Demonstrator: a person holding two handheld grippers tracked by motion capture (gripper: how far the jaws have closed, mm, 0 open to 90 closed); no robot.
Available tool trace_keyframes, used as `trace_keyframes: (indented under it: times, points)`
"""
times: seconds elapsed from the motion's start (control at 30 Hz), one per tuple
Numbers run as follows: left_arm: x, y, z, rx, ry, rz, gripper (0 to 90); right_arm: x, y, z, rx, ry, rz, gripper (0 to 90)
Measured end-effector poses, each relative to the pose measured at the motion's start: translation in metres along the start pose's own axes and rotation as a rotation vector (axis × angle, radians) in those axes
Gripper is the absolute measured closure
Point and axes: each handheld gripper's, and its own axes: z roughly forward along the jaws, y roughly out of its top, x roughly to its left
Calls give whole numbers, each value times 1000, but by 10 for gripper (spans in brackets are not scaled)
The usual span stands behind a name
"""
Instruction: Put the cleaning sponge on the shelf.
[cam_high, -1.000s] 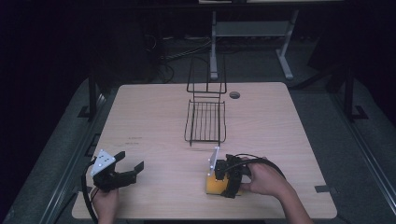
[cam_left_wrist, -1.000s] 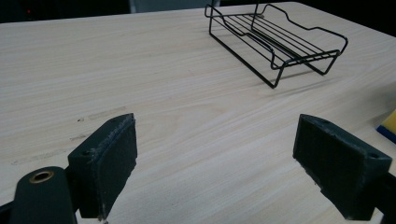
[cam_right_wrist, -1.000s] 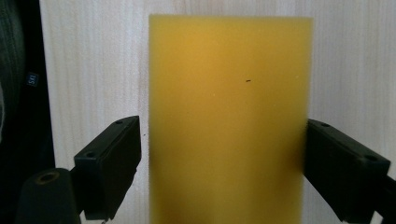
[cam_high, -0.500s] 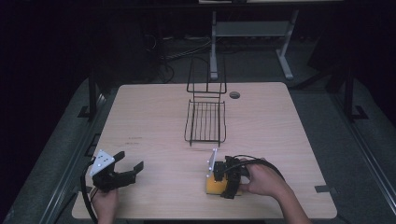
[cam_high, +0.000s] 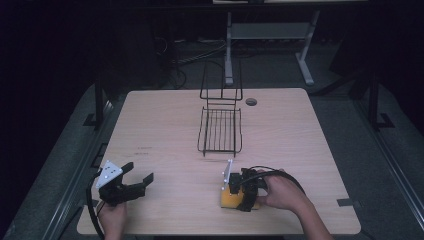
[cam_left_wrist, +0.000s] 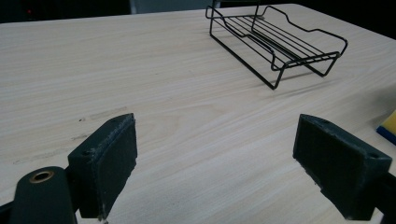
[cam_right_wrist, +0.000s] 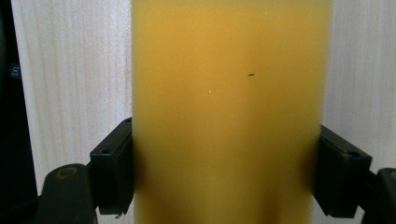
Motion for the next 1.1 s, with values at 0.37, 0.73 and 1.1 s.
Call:
trace_keyframes:
  times: [0.37, 0.73, 1.1]
  points:
    - [0, 0, 0, -1, -1, 0, 130, -6, 10, -12, -4, -10, -29, 217]
    - [-1, 0, 1, 0, -6, 1, 130, -25, 28, -28, -28, -2, -50, 217]
    - [0, 1, 1, -5, -5, -3, 130, -42, 39, -34, -27, -5, -45, 217]
